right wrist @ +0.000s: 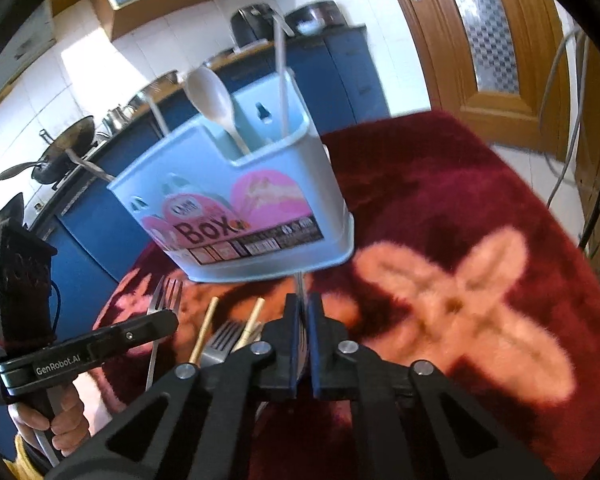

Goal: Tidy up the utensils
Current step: 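Grasp a silver fork with the left tool while the right tool grasps another fork, then lift the forks and lower them into the blue holder with both tools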

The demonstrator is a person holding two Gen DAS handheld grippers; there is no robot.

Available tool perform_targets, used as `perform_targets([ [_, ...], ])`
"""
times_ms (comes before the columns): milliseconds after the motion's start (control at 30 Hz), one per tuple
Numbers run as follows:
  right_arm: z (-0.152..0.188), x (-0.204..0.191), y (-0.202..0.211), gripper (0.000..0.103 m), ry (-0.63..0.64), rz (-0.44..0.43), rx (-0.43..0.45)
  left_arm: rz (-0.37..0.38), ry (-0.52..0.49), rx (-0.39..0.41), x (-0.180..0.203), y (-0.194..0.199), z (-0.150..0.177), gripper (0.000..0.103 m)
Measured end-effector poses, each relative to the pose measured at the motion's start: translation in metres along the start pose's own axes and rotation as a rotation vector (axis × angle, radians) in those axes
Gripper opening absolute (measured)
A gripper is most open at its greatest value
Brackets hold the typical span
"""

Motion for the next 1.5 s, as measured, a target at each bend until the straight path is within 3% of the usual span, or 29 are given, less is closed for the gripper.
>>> perform_targets([
  [400,-0.013,-0.037,0.054,0.004,0.143,0.124,0.188,-0.004,-0.032,0.144,0.008,0.053,-0.005,0.0],
  [633,-0.025,-0.049,0.074,0.004,0.169,0.151,0.274,-0.016,-0.057,0.254,0.014,0.085,-0.014,0.0],
  [1000,-0.049,-0.061,0.092,0.004,0.203,0.181,0.339,-0.028,-0.087,0.367,0.03,0.117,-0.047,0.0],
  [1500,-0.057,-0.057,0.096,0.004,0.2,0.199,0.352,-0.106,-0.101,0.55,0.039,0.152,-0.13,0.0],
])
Point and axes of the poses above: each gripper's, at about its wrist camera, not at the fingertips, and y roughly against the way its jaws point, x to its right, z to its underside, the point moved 1 cm from there along -y, roughly the way its jaws point, and after that the axes turned 9 degrees about -z, right-handed, at the moved point
